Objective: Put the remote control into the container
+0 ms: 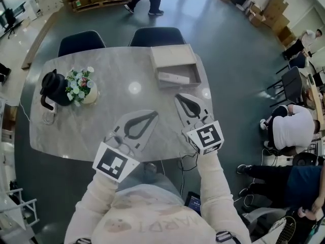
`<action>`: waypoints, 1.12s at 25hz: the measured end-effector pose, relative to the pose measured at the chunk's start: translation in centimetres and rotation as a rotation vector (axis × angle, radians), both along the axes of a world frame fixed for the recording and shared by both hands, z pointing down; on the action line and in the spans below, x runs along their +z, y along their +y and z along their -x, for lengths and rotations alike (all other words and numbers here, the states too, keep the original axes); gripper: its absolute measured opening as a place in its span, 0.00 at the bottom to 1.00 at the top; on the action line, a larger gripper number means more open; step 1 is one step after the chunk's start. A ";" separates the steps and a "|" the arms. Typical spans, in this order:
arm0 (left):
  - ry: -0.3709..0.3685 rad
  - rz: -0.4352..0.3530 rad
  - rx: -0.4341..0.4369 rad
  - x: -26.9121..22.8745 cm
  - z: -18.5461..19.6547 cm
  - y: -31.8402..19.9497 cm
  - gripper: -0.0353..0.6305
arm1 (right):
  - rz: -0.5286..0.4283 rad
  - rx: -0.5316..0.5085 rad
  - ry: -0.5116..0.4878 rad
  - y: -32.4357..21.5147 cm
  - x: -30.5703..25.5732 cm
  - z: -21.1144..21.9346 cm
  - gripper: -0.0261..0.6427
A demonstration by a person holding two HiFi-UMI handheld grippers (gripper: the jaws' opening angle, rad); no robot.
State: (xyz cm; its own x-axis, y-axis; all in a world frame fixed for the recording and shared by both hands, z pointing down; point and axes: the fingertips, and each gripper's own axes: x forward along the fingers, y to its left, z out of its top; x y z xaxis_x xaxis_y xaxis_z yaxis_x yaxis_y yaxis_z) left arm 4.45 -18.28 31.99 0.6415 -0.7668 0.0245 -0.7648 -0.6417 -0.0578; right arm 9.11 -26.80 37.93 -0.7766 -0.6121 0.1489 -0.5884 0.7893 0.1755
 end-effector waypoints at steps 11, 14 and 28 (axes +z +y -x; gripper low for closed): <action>-0.015 -0.081 0.041 -2.2 -1.7 7.3 0.07 | -0.077 0.066 -0.289 13.2 -6.9 -3.3 0.07; -0.011 -0.097 0.072 -2.9 -1.9 9.1 0.07 | -0.078 0.096 -0.323 15.6 -7.8 -3.7 0.07; -0.007 -0.091 0.182 -3.4 1.8 18.4 0.07 | -0.121 0.189 -0.308 27.0 -9.5 0.7 0.07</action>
